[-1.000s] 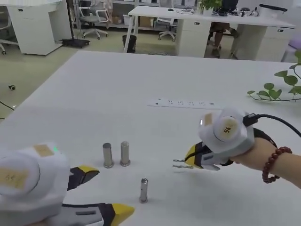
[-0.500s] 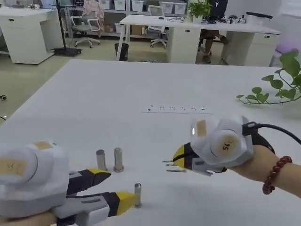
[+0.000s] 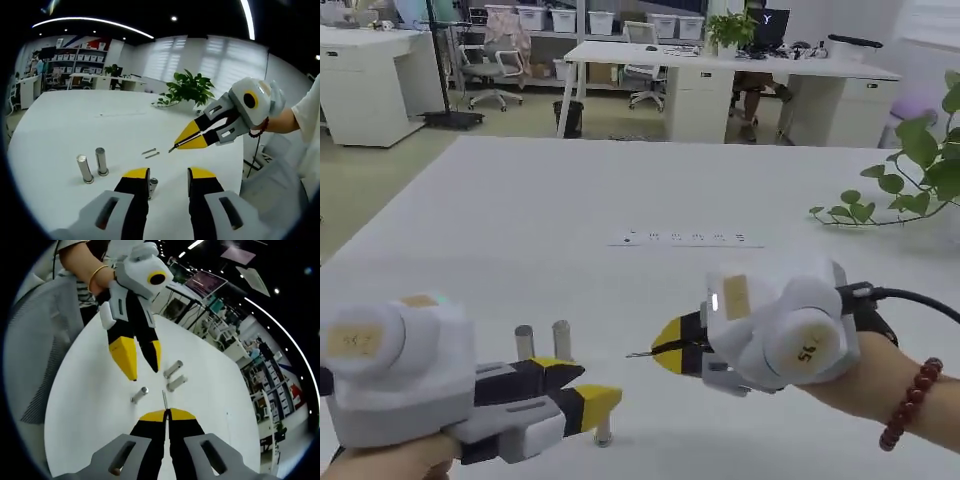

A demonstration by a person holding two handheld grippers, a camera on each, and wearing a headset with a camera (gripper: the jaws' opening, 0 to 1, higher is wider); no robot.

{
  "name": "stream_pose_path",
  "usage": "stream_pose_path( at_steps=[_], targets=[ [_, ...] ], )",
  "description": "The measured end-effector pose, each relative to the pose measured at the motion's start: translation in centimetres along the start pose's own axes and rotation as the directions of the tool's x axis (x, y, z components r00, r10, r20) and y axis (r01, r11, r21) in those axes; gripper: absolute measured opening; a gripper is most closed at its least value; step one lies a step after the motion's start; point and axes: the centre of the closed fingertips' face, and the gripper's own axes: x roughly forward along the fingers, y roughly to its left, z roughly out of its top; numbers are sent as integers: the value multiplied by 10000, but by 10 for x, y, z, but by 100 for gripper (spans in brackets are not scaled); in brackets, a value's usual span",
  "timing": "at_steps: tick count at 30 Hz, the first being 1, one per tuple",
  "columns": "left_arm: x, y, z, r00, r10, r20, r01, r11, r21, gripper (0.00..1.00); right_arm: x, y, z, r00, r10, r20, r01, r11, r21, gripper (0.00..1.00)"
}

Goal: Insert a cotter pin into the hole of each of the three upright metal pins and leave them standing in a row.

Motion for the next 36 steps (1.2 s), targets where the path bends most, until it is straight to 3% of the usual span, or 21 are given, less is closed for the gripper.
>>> stream_pose_path(
  at_steps=[7,15,25,36],
  targets=[
    [3,-4,3,9995,-280,149,288,9980,-560,21,-4,7,10,9997,24,242,-20,9999,-165,1],
    [7,-11,10,9954,-806,511,869,9868,-1369,11,-8,11,16,9991,6,422,6,9996,-280,1],
    [7,-21,16,9862,-1225,1115,1462,9600,-2386,4,-13,12,21,9980,-53,623,68,9997,-249,1],
    [6,-25,13,9844,-1347,1133,1614,9475,-2761,1,-14,15,24,9975,-17,701,35,9997,-245,1]
  ],
)
